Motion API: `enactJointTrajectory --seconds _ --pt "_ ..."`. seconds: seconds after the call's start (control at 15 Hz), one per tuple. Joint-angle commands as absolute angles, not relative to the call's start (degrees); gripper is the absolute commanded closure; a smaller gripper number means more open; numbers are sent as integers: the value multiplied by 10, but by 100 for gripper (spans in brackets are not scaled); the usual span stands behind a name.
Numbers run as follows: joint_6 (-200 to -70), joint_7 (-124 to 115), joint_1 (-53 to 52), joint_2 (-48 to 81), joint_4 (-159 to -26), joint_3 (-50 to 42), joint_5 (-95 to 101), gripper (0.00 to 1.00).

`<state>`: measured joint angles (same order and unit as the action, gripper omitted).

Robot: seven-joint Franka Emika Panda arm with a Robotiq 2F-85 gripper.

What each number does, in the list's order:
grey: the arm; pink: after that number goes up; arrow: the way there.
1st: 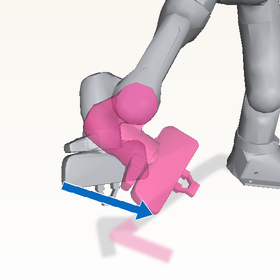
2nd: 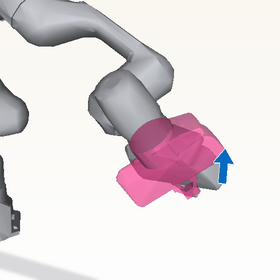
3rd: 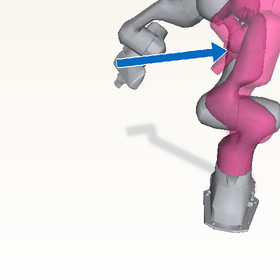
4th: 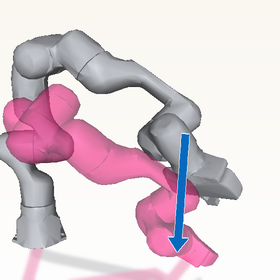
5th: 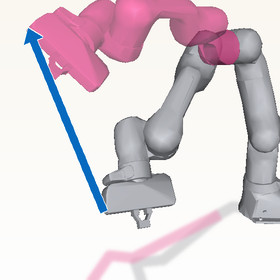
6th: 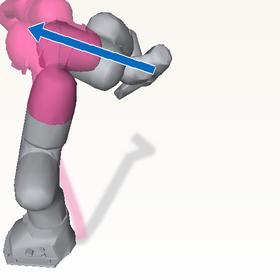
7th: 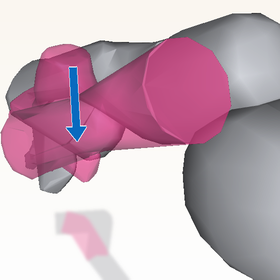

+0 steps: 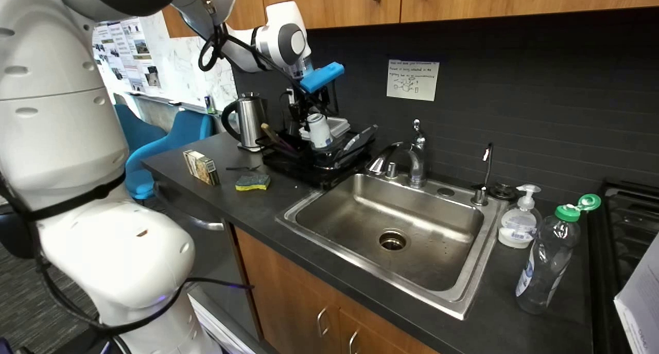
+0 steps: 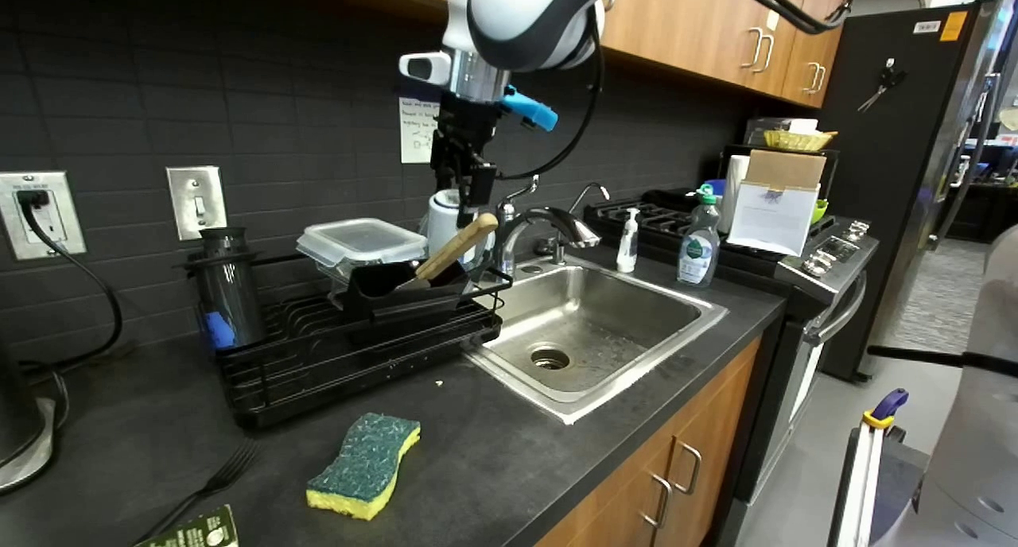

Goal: Move the white mug to the left side of the dishrack.

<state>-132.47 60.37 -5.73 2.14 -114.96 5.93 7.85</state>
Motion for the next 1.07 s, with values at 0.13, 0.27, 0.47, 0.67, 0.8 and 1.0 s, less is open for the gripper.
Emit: enactJointTrajectory --seconds 0.13,0.27,0.47,0.67,0.8,1.0 --pt "-1334 592 -63 -6 -1160 65 93 47" --pt "-1336 593 -65 -10 -1162 66 93 47" --pt "-1338 594 -67 -12 -1161 68 95 47" --pt "-1342 595 -70 -12 -1158 70 99 47" --pt "-1346 595 -71 -10 -1156 71 101 47" --pt "-1351 595 -71 -7 -1152 72 107 47"
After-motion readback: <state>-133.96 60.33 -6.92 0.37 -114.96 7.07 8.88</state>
